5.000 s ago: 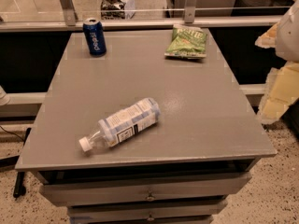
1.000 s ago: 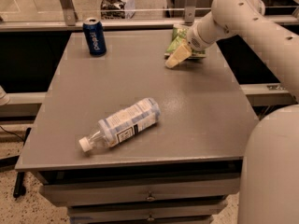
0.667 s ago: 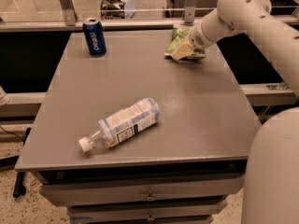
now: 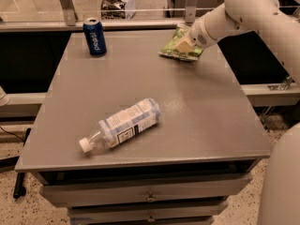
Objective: Move green jalapeno chip bag near blue plastic bottle
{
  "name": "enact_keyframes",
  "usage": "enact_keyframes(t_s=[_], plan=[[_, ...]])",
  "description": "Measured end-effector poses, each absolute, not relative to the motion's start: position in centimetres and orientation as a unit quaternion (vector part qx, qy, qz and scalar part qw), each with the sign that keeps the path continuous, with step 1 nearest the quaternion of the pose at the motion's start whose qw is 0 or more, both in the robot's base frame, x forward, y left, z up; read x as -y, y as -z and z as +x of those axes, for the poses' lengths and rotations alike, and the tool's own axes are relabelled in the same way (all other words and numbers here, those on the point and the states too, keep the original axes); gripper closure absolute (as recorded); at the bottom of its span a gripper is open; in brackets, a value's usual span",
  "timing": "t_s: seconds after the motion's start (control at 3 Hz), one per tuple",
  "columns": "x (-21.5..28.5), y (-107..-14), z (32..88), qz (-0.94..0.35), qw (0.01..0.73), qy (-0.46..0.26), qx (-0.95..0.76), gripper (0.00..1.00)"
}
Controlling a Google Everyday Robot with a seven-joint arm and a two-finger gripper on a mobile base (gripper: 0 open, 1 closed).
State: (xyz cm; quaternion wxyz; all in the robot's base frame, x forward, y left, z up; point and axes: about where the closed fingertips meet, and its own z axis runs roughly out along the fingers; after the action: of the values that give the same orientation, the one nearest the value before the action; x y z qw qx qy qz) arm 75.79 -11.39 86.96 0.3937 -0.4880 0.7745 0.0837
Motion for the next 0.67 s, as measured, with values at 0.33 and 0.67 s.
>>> enact_keyframes(t_s=[0.33, 0.67], plan=[[9.8, -87.1, 72.9, -0.519, 0.389, -0.102, -0.754, 1.00], [9.3, -87.0, 70.9, -0.540, 0.382, -0.108, -0.742, 0.81]])
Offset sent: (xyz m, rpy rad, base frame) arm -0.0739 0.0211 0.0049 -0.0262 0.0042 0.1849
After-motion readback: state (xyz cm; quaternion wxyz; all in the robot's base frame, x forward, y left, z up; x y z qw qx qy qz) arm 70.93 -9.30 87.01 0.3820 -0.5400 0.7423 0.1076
